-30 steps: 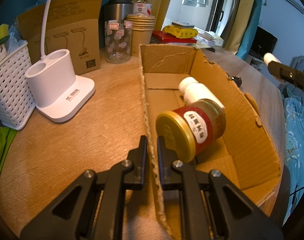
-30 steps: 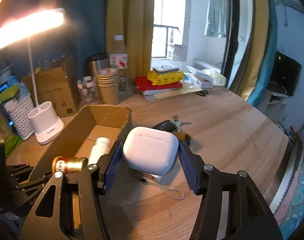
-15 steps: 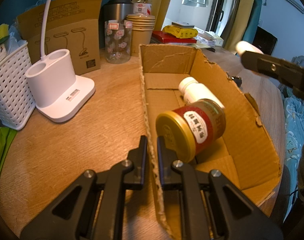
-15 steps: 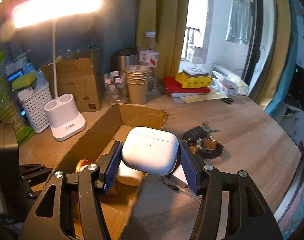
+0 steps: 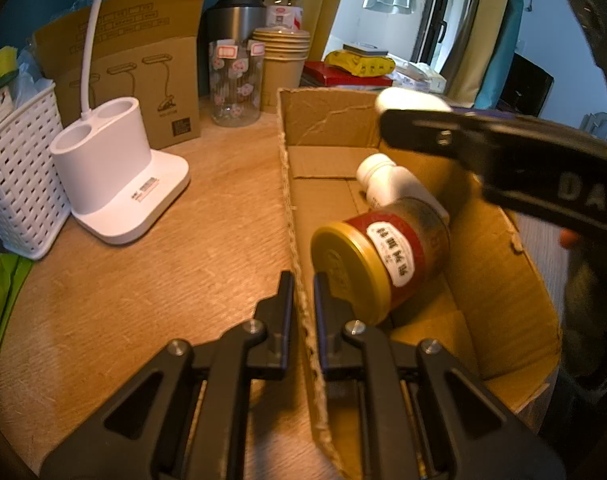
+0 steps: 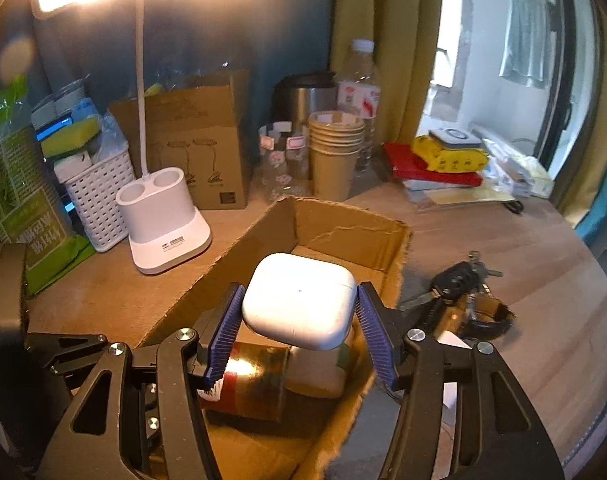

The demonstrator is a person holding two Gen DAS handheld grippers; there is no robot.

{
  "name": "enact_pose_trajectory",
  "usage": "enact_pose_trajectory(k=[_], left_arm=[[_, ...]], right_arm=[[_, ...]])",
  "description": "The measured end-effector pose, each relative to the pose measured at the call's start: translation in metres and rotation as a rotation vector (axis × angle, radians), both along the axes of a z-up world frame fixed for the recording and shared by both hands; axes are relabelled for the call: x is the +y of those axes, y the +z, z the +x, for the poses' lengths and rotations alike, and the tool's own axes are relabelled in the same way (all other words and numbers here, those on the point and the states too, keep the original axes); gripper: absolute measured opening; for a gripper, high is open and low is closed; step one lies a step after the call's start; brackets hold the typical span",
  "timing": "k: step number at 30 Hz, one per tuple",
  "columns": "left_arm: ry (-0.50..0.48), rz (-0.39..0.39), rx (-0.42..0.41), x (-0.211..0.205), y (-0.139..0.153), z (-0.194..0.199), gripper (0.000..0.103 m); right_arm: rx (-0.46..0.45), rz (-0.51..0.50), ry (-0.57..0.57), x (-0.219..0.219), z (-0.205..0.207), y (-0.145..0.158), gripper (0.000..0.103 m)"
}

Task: Organize rigid objects
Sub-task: 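Lower the white earbud case into the box and open the right tool, then move the right tool back to the table and grasp the white charger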

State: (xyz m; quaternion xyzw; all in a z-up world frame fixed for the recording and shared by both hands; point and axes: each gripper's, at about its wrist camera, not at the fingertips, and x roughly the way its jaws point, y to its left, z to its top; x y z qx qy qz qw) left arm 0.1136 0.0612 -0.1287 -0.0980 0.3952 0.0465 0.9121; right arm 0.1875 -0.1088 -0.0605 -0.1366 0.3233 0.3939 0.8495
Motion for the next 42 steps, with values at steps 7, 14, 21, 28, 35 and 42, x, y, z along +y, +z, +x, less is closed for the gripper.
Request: enact_pose_trajectory(k=[7, 14, 21, 28, 35, 42], left_arm=[[0.000, 0.002, 0.000, -0.002, 0.000, 0.000, 0.010], [-0.002, 0.006, 0.001, -0.003, 0.000, 0.000, 0.010], [-0.001, 0.002, 0.001, -0.004, 0.000, 0.000, 0.010], [0.002, 0.000, 0.004, -0.003, 0.000, 0.000, 0.010], [0.002, 0.000, 0.004, -0.003, 0.000, 0.000, 0.011], [0.002, 0.000, 0.004, -0.003, 0.000, 0.000, 0.011]], right_arm=[[0.072, -0.074, 0.096, 0.018, 0.006, -0.013, 0.060], [0.101, -0.154, 0.158, 0.030, 0.005, -0.024, 0.060], [0.115, -0.158, 0.172, 0.033, 0.005, -0.025, 0.062], [0.108, -0.119, 0.132, 0.024, 0.009, -0.019, 0.070], [0.077, -0.085, 0.091, 0.012, 0.008, -0.012, 0.071], [0.022, -0.025, 0.024, -0.007, 0.008, -0.002, 0.071]])
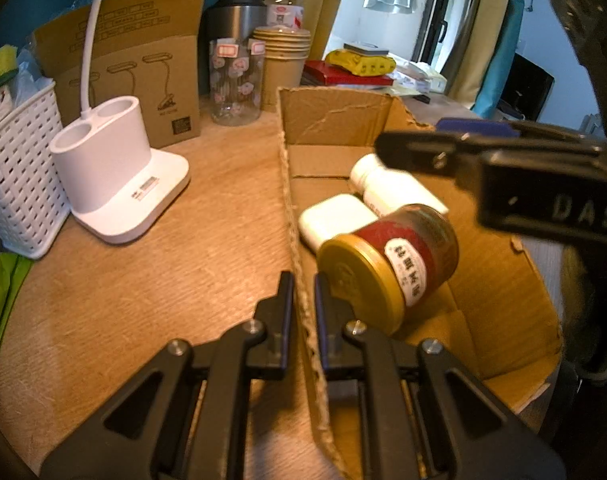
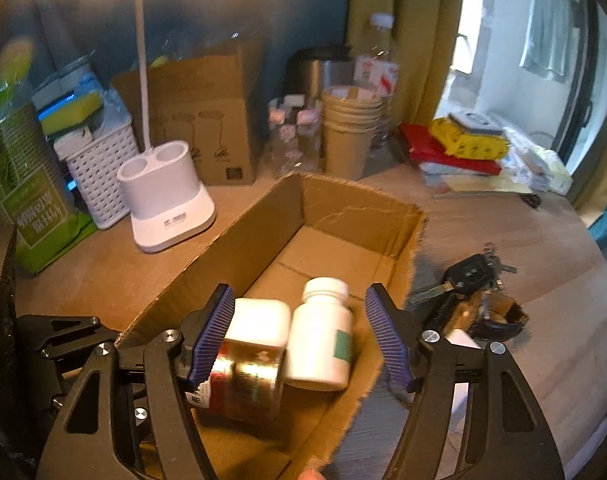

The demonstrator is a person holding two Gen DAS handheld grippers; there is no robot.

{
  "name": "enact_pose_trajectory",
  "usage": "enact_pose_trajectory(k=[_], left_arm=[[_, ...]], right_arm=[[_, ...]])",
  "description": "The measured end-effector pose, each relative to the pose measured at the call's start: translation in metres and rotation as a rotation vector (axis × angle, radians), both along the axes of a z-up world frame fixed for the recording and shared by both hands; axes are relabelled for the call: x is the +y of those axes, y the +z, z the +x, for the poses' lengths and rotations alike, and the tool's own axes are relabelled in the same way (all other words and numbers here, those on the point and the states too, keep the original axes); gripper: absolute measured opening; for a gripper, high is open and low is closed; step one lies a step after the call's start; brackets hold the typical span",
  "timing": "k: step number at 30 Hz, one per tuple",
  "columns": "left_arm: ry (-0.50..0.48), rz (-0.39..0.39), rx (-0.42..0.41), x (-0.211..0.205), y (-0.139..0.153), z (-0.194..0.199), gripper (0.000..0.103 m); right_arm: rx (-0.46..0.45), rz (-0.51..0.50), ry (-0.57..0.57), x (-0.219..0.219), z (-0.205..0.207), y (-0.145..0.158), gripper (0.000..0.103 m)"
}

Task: Organize rigid objects
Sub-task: 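Move the right tool back to the table and grasp the white charger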

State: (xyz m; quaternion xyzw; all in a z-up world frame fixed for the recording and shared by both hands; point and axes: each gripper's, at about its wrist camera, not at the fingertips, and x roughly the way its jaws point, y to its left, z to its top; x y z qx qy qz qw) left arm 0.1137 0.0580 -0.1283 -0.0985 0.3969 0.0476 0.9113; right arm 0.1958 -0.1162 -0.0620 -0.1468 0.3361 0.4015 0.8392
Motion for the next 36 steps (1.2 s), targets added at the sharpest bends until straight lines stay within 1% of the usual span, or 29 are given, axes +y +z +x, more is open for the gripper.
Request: enact_pose_trajectory(k=[5, 21, 31, 36], left_arm=[[0.000, 0.000, 0.000, 0.000, 0.000, 0.000, 0.011], [0.000, 0.000, 0.000, 0.000, 0.000, 0.000, 0.012], [0.000, 0.001, 0.000, 0.000, 0.000, 0.000, 0.012], [0.000, 0.001, 0.000, 0.000, 0.000, 0.000, 0.012]], right_arm=[[-0.015, 0.043, -0.053, -0.018, 0.005, 0.010, 0.071], [-0.048, 0.109, -0.181, -0.072, 0.011, 0.026, 0.071], [-0.026, 0.145, -0.232, -0.100, 0.020, 0.026, 0.071], [-0.017, 0.153, -0.277, -0.114, 0.029, 0.022, 0.071]])
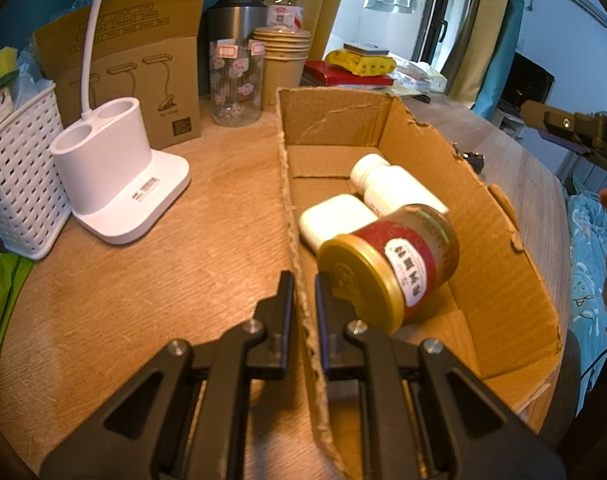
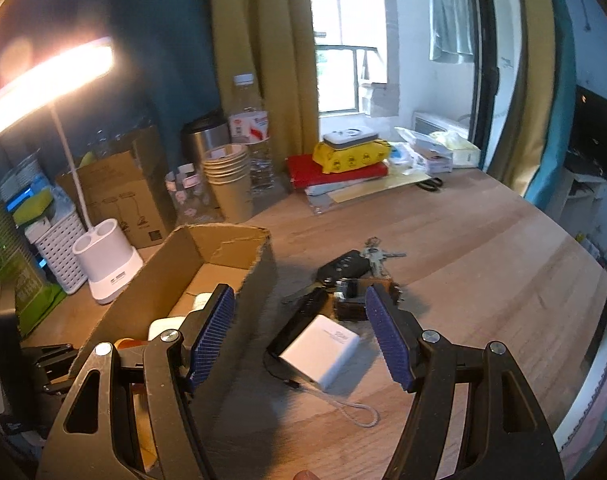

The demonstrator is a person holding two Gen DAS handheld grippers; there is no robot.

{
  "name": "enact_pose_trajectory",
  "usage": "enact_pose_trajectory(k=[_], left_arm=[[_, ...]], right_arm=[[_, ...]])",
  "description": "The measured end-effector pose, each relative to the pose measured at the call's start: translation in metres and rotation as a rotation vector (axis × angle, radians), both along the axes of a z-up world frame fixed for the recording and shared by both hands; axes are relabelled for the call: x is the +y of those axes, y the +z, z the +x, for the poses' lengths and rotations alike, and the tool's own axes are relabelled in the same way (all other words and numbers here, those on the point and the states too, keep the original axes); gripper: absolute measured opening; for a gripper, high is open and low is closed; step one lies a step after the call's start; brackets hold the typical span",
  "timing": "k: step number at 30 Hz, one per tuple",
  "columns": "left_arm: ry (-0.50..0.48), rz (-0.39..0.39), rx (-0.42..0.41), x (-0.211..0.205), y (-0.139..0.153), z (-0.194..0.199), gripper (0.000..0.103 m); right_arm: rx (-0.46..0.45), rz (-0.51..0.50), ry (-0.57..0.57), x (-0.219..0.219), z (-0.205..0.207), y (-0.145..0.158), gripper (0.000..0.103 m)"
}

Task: Organize rigid objects
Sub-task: 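Move the right tool back to the table and grasp the white charger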

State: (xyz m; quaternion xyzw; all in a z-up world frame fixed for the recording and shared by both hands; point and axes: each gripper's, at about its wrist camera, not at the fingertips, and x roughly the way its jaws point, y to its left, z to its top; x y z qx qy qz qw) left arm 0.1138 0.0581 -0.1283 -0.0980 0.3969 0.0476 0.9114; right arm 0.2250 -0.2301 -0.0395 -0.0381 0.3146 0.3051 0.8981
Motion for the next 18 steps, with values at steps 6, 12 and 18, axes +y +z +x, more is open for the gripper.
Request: enact_pose_trajectory(k=[6, 12, 18], left_arm=[[0.000, 0.000, 0.000, 0.000, 0.000, 0.000, 0.012], [0.000, 0.000, 0.000, 0.000, 0.000, 0.000, 0.012], [0.000, 0.000, 0.000, 0.000, 0.000, 0.000, 0.012]], right_arm=[[0.034, -0.026, -0.050, -0.009, 0.012, -0.018, 0.071], [0.064, -0.064, -0.056, -0.003, 0.019, -0.036, 0.071], [0.095, -0.110, -0.050, 0.009, 0.023, -0.053, 0.071]])
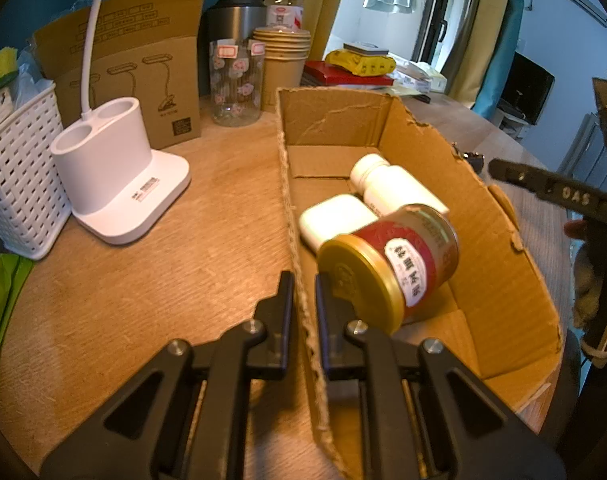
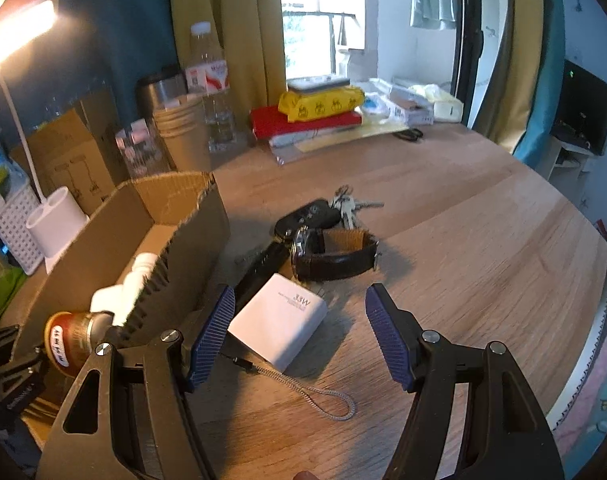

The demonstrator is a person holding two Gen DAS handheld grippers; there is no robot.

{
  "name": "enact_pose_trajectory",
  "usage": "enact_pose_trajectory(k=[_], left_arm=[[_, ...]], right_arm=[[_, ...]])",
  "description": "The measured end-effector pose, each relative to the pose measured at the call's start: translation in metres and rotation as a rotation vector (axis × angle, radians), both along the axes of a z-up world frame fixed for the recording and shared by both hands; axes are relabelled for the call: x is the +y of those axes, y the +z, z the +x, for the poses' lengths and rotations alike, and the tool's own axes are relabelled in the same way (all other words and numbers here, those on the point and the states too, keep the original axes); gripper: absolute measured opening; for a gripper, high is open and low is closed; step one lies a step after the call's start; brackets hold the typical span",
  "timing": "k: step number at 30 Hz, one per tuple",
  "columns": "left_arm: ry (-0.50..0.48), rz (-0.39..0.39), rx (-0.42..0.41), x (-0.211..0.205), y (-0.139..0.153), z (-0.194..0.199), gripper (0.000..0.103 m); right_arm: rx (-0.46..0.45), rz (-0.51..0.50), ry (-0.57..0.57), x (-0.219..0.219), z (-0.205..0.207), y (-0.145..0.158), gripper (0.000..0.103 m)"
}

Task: Organize rigid objects
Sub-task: 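Move the right tool back to the table and grasp the white charger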

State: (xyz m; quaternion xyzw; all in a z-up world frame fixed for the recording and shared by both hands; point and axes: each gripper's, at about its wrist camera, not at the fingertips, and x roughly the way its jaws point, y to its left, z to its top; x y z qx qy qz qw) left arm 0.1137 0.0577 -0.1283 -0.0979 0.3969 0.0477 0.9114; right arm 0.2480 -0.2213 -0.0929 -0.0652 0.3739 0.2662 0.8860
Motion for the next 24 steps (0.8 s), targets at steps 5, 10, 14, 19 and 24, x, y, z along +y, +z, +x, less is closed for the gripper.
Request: enact_pose_trajectory(k=[5, 10, 14, 19, 24], left_arm=[[0.000, 0.000, 0.000, 0.000, 0.000, 0.000, 0.012], [0.000, 0.000, 0.000, 0.000, 0.000, 0.000, 0.012], [0.000, 0.001, 0.000, 0.000, 0.000, 0.000, 0.012], [0.000, 0.001, 0.000, 0.000, 0.000, 0.000, 0.012], [0.000, 0.001, 0.000, 0.000, 0.000, 0.000, 0.012]], right_arm=[[0.020, -0.042, 0.007, 0.013, 0.003, -0.014, 0.071], [0.035, -0.058, 0.018, 0.022, 0.005, -0.025, 0.071], [0.048, -0.060, 0.016, 0.019, 0.008, -0.028, 0.072], [0.071, -0.079, -0.017, 0.008, 0.014, -0.033, 0.072], [0.081, -0.085, -0.048, 0.002, 0.021, -0.038, 0.072]])
